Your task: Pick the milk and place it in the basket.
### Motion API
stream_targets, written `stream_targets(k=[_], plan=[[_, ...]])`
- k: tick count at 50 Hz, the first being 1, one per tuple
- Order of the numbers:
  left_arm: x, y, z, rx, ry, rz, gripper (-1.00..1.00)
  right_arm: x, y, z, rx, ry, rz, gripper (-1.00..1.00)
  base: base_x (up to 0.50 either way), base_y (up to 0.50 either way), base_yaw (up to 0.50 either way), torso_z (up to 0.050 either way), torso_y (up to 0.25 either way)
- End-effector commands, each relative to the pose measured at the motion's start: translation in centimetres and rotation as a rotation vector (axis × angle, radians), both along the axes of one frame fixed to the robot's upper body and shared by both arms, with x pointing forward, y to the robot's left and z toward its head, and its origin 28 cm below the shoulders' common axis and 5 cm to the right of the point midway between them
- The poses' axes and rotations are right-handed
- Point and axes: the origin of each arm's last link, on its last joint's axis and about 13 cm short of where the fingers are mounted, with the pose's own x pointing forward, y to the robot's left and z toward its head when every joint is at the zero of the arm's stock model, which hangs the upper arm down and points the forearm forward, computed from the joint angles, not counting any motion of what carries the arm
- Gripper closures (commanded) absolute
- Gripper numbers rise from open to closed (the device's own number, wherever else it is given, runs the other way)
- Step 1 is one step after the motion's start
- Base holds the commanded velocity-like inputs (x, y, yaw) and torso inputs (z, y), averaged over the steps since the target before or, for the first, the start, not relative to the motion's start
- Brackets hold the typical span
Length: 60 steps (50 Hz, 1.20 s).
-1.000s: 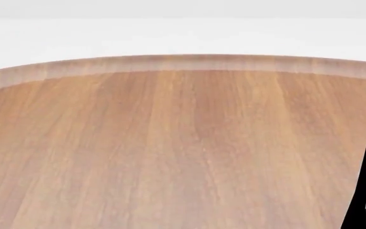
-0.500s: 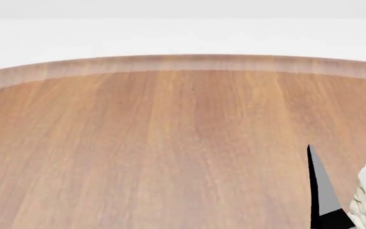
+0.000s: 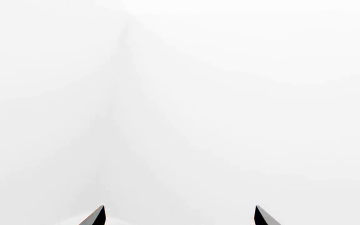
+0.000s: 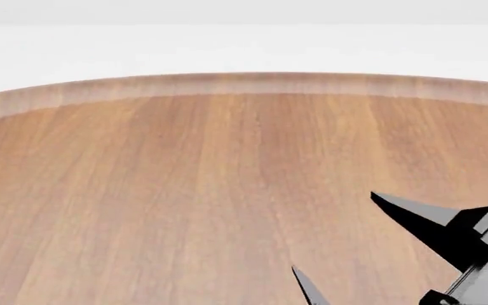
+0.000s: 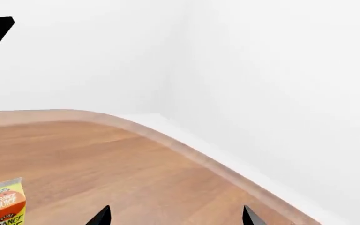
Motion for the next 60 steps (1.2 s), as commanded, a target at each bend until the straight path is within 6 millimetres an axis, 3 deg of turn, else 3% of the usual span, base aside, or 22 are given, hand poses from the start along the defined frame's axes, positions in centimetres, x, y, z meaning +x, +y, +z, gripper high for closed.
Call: stream_targets(k=[1, 16, 60], plan=[[-0.2, 0.3, -0.2, 0.009, -0.013, 0.027, -1.00, 1.9, 0.7, -1.2, -0.052, 0.046, 0.109, -1.00, 0.00, 0.00, 0.00, 0.000, 0.000], [-0.2, 0.4, -0.2, 0.009, -0.013, 0.029, -1.00, 3.6, 2.4, -3.6, -0.104, 0.152, 0.229, -1.00, 0.00, 0.00, 0.00, 0.000, 0.000], [-0.2, 0.4, -0.3, 0.008, -0.013, 0.030, -1.00, 6.0, 7.0, -9.0, -0.139, 0.320, 0.441, -1.00, 0.00, 0.00, 0.00, 0.000, 0.000]])
